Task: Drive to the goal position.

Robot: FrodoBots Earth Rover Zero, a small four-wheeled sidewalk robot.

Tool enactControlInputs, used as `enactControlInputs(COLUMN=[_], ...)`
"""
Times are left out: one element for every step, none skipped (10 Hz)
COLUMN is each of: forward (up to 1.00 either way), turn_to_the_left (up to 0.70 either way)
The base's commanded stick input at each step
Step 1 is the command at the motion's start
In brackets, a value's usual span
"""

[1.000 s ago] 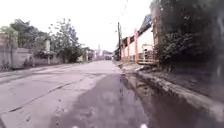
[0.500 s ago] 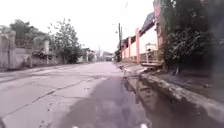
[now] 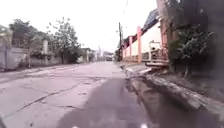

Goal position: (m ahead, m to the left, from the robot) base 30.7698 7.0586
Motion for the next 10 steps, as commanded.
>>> enactControlInputs(forward=[0.70, 0.70, 0.70, 0.70, 0.70, 0.70, 0.70, 0.70, 0.70, 0.70], turn_to_the_left=[0.00, 0.00, 0.00, -0.07, -0.05, 0.00, 0.00, 0.00, 0.00, 0.00])
